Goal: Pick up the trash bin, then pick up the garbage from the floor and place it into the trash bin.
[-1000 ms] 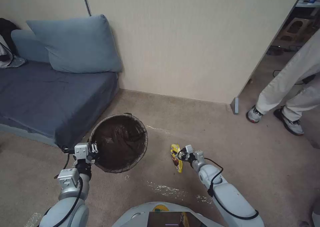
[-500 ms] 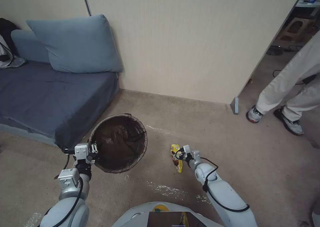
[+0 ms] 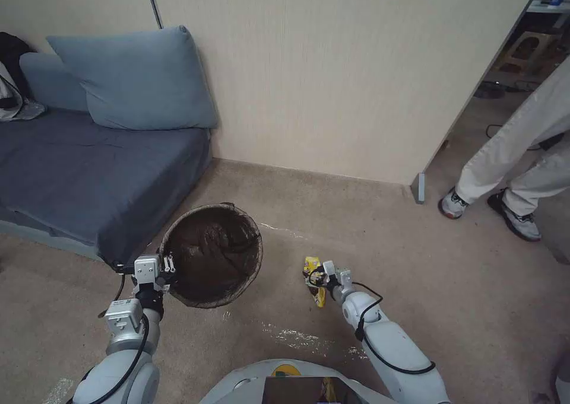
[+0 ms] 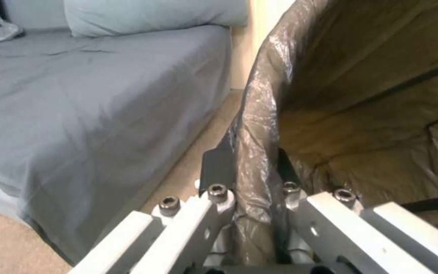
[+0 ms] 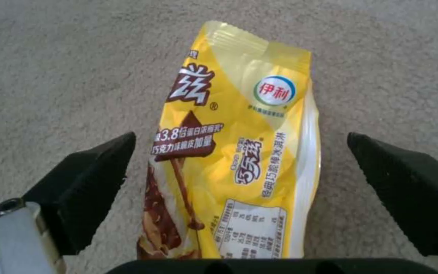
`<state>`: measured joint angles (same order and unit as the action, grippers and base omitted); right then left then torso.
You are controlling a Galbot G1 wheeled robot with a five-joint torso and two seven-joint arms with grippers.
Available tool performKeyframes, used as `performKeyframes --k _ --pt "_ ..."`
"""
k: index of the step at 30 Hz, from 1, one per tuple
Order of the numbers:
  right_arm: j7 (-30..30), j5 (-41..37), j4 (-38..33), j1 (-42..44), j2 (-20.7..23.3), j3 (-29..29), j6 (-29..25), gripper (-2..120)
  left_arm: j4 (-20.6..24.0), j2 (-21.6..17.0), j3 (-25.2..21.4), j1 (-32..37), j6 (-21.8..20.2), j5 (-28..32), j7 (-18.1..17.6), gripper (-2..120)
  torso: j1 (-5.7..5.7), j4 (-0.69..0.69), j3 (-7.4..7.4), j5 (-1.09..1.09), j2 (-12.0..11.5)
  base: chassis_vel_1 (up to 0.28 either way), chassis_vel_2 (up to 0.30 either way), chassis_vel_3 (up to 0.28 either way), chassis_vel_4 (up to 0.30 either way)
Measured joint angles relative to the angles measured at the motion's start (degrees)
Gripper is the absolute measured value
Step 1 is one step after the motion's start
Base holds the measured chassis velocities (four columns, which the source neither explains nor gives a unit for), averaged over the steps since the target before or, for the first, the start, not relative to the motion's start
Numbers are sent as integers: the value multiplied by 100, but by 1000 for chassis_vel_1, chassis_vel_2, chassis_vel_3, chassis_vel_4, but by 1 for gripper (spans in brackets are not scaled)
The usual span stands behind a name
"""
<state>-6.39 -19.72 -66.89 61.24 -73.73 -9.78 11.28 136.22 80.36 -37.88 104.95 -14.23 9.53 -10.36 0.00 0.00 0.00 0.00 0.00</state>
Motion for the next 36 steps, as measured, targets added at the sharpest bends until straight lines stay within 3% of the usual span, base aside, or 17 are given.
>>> performKeyframes --k 9,10,13,18,25,36 --pt "-48 44 108 0 -73 -21 -76 68 -9 12 0 -12 6 3 5 0 0 0 0 0 0 0 0 0 0" --pt "-69 65 140 5 -91 -32 -99 57 -9 18 2 -13 8 3 5 0 0 0 0 0 0 0 0 0 0" --pt "-95 81 172 7 -131 -48 -117 41 -3 17 1 -9 8 3 6 0 0 0 0 0 0 0 0 0 0" --pt "-109 83 174 7 -148 -59 -123 29 6 16 -1 -7 8 2 7 0 0 0 0 0 0 0 0 0 0" --pt "-140 83 168 30 -167 -99 -136 0 18 25 -2 -11 9 0 9 0 0 0 0 0 0 0 0 0 0" --pt "-140 98 67 89 -172 -180 -168 0 37 22 -7 -14 20 -3 10 0 0 0 0 1 0 0 0 0 0"
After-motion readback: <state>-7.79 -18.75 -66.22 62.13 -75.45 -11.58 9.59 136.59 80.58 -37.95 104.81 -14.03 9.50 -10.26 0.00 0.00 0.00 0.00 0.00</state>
